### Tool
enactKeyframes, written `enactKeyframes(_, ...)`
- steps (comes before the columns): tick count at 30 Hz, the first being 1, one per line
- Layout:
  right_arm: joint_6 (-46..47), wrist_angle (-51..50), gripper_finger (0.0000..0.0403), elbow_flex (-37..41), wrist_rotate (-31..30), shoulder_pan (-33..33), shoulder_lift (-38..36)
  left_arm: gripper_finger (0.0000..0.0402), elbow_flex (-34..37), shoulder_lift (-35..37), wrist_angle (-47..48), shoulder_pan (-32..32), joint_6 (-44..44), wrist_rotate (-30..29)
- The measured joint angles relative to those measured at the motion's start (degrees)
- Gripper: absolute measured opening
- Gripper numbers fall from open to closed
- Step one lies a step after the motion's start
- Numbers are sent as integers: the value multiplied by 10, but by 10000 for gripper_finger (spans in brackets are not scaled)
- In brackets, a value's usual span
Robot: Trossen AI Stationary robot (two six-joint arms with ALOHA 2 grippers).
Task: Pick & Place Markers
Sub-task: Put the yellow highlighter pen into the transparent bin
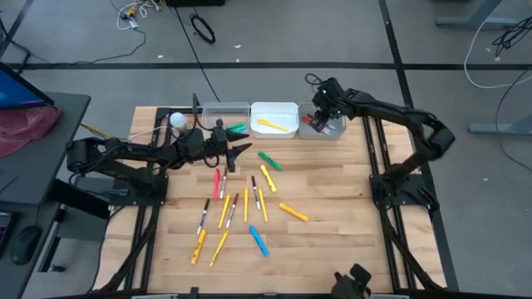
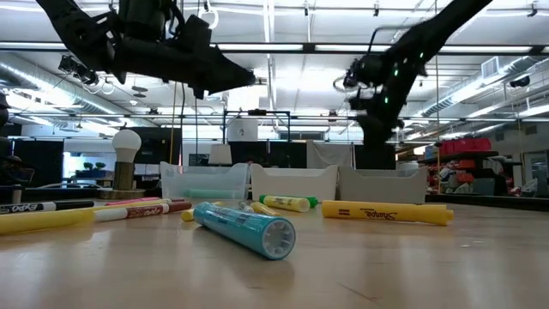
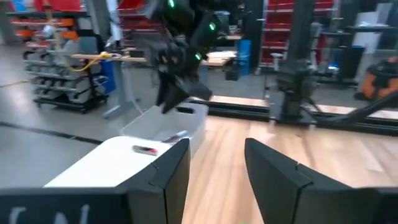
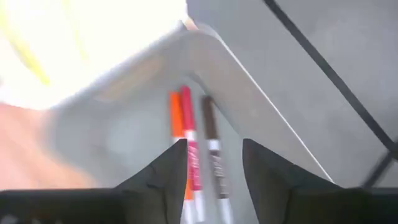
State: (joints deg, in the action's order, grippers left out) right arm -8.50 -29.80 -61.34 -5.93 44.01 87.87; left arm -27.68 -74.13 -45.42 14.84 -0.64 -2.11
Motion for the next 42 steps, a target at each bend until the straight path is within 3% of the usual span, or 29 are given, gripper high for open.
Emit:
enactKeyframes(7,42,14,140,0,30,-134,-81,161,0,12,14,-74,0,-40)
enactKeyframes(14,51,37,116,0,29,-293,-75,161,-2,49,123,-172,4,-207)
enactKeyframes(19,95,36,101,5,8,-370,-70,161,-2,57,211,-235,77,-344)
enactKeyframes(25,149,121,88,91,-31,-420,-70,161,-2,57,350,-251,228,-362)
enactKeyframes(29,183,236,82,173,-33,-424,-69,160,-2,57,456,-251,352,-309)
enactKeyframes(34,195,361,82,238,-33,-423,-69,160,-13,57,595,-256,493,-133)
enactKeyframes(37,174,429,82,254,-33,-421,-69,156,-38,57,683,-291,547,-33)
enactKeyframes(42,144,480,82,263,-33,-415,-70,139,-70,57,748,-380,682,62)
